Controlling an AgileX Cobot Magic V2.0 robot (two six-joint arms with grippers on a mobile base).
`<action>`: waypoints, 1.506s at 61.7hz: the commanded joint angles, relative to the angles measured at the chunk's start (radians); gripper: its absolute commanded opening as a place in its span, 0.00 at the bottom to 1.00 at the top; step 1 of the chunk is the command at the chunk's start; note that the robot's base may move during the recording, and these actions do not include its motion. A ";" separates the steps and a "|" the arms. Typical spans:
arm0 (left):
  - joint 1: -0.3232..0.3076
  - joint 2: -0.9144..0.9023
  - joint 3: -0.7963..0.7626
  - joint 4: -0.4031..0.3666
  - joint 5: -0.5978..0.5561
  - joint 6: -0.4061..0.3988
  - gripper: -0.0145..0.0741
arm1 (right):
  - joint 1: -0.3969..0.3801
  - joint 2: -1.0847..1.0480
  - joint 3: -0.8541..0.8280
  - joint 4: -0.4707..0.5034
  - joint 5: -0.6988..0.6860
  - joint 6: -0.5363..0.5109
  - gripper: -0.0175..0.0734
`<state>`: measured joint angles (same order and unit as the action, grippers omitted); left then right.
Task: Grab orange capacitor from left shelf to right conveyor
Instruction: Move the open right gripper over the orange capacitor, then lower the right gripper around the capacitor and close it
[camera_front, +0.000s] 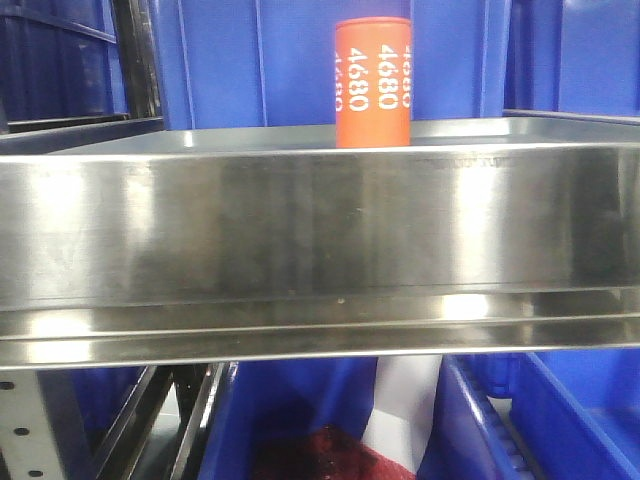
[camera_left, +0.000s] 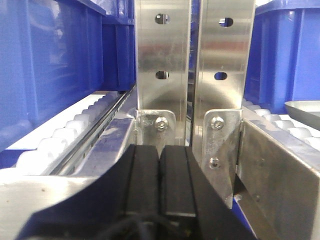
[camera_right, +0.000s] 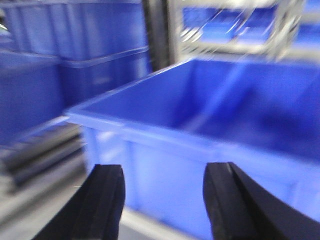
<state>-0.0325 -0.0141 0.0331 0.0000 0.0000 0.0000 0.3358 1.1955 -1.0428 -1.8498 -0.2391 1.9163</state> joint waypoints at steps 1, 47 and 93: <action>-0.008 0.010 -0.008 -0.005 -0.090 0.000 0.05 | 0.010 -0.019 -0.004 0.001 0.062 -0.053 0.70; -0.008 0.010 -0.008 -0.005 -0.090 0.000 0.05 | 0.019 -0.020 0.142 0.001 -0.192 -0.075 0.70; -0.008 0.010 -0.008 -0.005 -0.090 0.000 0.05 | 0.019 0.025 0.212 0.005 -0.203 -0.067 0.70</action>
<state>-0.0325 -0.0141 0.0331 0.0000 -0.0055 0.0000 0.3551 1.2394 -0.8037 -1.8523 -0.4476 1.8516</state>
